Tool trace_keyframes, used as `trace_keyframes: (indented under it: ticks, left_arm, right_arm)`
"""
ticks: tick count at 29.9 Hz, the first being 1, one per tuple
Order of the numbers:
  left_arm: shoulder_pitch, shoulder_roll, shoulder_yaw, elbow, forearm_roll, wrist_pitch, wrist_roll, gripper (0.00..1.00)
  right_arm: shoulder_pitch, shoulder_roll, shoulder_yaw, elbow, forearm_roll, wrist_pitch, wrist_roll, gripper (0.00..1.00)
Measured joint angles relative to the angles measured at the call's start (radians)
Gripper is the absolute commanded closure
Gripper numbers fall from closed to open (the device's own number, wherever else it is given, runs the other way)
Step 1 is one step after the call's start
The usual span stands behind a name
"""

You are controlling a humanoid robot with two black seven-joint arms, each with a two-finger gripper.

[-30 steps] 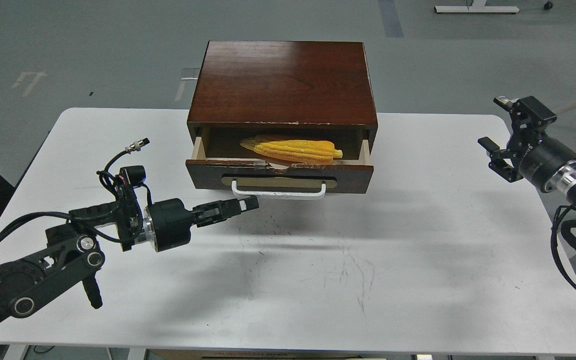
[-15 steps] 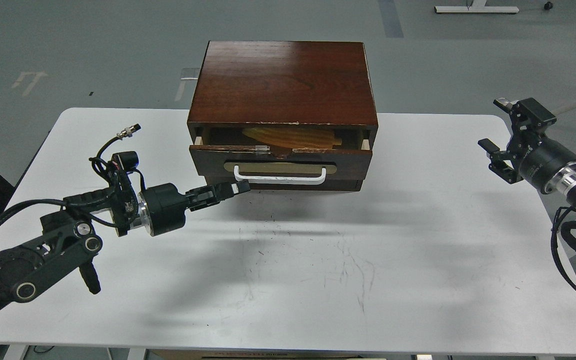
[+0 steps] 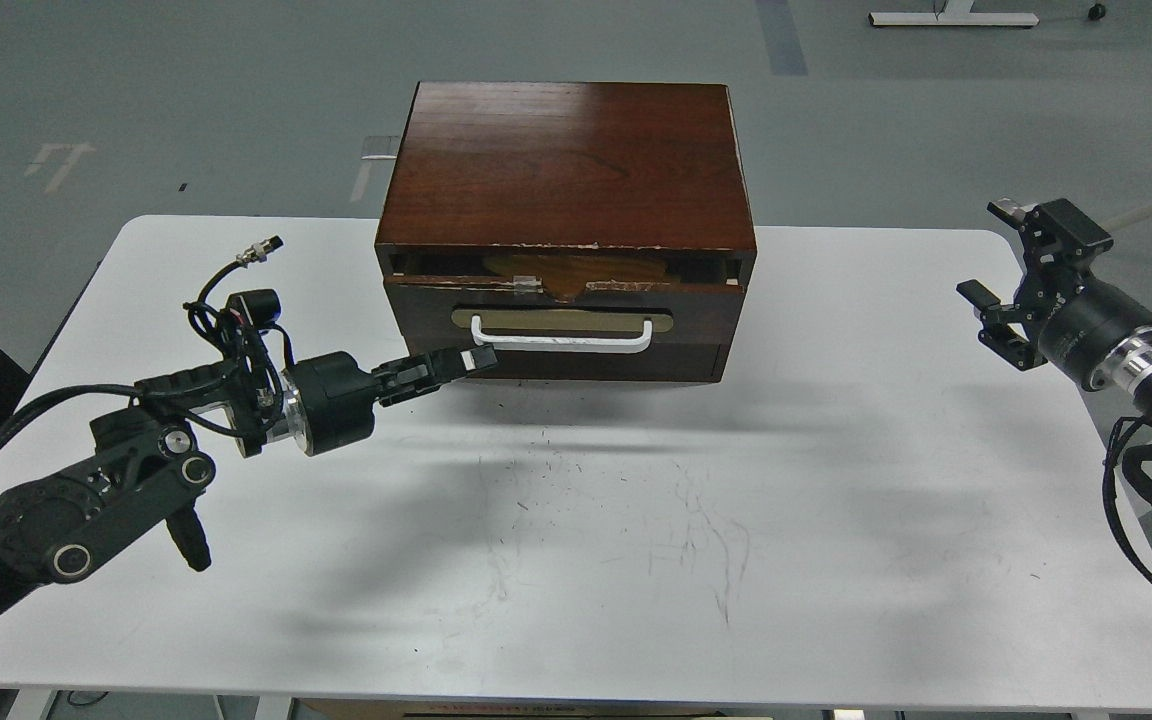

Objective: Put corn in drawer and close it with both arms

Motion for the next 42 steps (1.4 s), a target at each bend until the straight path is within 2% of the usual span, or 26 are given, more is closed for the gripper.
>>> trace_keyframes:
  ticks: [17,31,38,39,40,41,42]
  left_arm:
    - [-0.049,-0.055,-0.001,0.070,-0.004,0.022,-0.002,1.00]
    - [-0.051,-0.056,0.003,0.076,-0.024,0.042,-0.001,1.00]
    - [-0.050,-0.037,0.018,0.062,-0.057,0.017,-0.006,1.00]
    - [-0.048,-0.030,0.018,0.059,-0.065,0.009,-0.009,0.93]
    - [-0.044,-0.015,0.019,0.051,-0.077,-0.006,-0.012,0.76]
    - [-0.042,0.007,0.019,0.037,-0.096,-0.027,-0.018,0.33]
    - [-0.040,0.025,0.019,0.021,-0.117,-0.046,-0.025,0.09]
  right_arm:
    - [-0.008,-0.002,0.002,-0.001,0.000,-0.002,0.000,0.00]
    - [-0.008,-0.002,0.002,-0.003,0.000,-0.002,0.000,0.00]
    - [-0.008,-0.003,0.002,-0.002,0.001,-0.002,0.000,0.00]
    - [-0.008,-0.003,0.002,-0.002,0.001,-0.002,0.000,0.00]
    - [-0.008,-0.003,0.002,-0.002,0.001,-0.002,0.000,0.00]
    - [-0.008,-0.004,0.002,-0.002,0.001,-0.002,0.000,0.00]
    - [-0.008,-0.004,0.002,-0.002,0.001,-0.002,0.000,0.00]
